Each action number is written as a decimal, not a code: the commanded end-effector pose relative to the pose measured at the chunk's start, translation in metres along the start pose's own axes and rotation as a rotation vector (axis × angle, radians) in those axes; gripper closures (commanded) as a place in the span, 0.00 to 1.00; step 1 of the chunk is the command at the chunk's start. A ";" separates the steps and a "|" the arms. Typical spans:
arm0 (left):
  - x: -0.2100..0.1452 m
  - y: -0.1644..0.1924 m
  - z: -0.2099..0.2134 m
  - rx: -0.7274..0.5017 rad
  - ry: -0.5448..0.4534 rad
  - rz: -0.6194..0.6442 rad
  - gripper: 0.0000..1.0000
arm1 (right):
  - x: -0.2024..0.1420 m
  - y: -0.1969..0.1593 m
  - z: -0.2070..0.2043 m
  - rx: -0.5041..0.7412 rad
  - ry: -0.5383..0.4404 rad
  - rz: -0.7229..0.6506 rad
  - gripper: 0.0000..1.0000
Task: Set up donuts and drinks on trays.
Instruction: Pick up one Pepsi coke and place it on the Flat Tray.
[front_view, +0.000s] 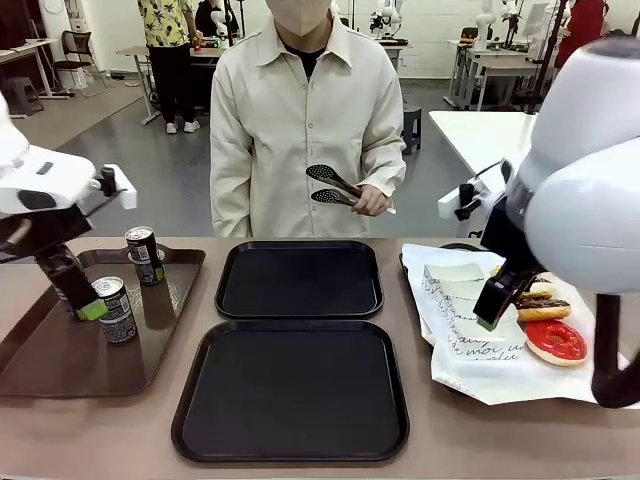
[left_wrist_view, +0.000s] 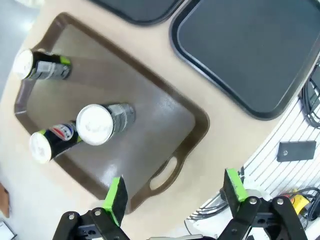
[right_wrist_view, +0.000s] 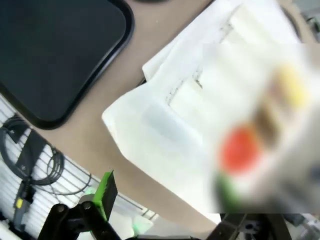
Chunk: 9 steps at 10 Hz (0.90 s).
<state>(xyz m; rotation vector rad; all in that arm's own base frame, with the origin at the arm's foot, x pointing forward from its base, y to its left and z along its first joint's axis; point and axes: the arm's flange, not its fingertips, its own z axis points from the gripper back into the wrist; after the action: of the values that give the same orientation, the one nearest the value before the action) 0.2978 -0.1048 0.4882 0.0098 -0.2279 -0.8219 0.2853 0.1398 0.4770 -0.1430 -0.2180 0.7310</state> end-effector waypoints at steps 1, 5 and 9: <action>0.012 -0.002 -0.015 -0.011 -0.001 -0.008 0.00 | 0.011 -0.005 -0.024 0.036 0.012 -0.014 0.00; -0.023 0.032 0.047 -0.433 -0.374 0.153 0.00 | -0.045 -0.067 0.036 0.673 -0.445 -0.261 0.00; -0.082 0.146 0.033 -0.937 -0.557 0.436 0.00 | -0.139 -0.172 0.006 1.061 -0.555 -0.618 0.00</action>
<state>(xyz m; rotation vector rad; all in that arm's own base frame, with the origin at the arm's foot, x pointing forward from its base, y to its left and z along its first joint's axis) 0.3162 0.0486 0.5379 -0.9436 -0.4001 -0.5498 0.2828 -0.0585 0.5099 0.8361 -0.3618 0.4184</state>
